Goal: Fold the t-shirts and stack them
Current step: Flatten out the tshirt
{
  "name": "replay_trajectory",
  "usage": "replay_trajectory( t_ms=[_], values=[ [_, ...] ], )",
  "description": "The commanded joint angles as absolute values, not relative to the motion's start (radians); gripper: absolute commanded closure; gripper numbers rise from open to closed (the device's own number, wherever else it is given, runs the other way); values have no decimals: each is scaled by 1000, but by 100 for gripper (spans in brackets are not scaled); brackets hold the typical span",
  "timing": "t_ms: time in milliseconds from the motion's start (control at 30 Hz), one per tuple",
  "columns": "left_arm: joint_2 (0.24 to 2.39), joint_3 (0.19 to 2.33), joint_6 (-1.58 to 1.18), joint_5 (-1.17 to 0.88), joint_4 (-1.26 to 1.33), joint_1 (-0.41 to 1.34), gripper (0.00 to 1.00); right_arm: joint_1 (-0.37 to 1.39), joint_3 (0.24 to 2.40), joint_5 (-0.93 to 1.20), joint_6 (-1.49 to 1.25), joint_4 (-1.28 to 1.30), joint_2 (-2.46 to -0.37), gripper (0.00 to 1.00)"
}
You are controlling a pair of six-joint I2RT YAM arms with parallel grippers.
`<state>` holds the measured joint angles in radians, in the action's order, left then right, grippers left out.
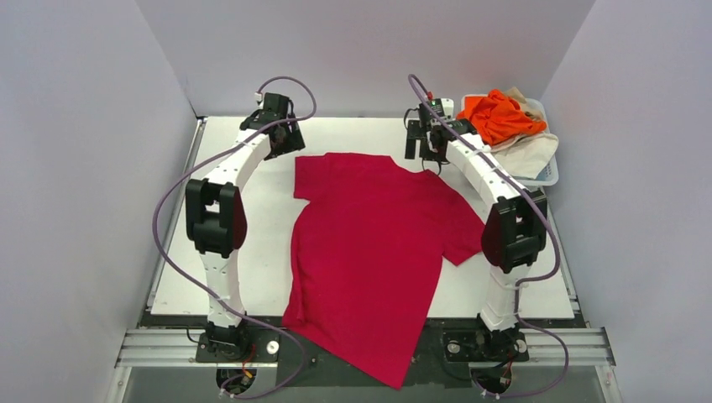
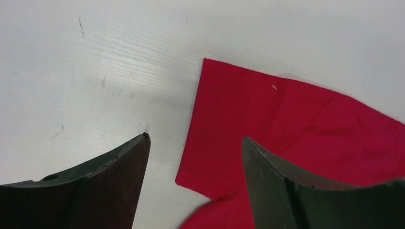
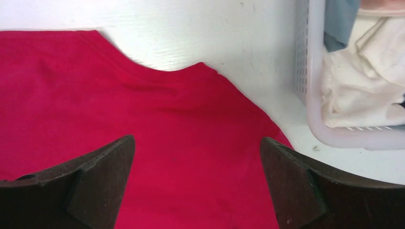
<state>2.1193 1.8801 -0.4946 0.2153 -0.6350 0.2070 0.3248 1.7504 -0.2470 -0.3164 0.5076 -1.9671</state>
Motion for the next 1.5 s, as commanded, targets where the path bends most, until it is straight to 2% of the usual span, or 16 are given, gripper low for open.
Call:
replay_trajectory(
  t_ms=[0, 100, 133, 333, 433, 600, 767, 967, 1167, 1467],
  values=[
    [1918, 1854, -474, 238, -653, 273, 20, 360, 1747, -282, -326, 520, -1756, 1],
    [1733, 1628, -509, 200, -586, 338, 18, 374, 1588, -217, -357, 506, -1669, 1],
    [1692, 1510, -536, 167, -567, 354, 14, 379, 1507, -196, -364, 493, -1627, 1],
    [1379, 995, -721, 32, -384, 569, 11, 462, 1198, -68, -428, 343, -1523, 1],
    [1275, 843, -814, 25, -365, 680, 11, 505, 1113, -29, -464, 259, -1535, 1],
    [1183, 609, -902, 24, -297, 761, 10, 510, 1053, 25, -517, 186, -1608, 1],
    [1176, 552, -945, 32, -285, 775, 10, 508, 1007, 7, -552, 146, -1668, 2],
    [1227, 608, -1011, 216, -576, 750, 8, 432, 924, -10, -639, 99, -1724, 3],
    [1296, 640, -1029, 293, -725, 488, 8, 361, 859, -20, -655, 94, -1703, 4],
    [1388, 834, -917, 451, -744, 101, 7, 308, 838, -76, -684, 133, -1699, 4]
  ],
)
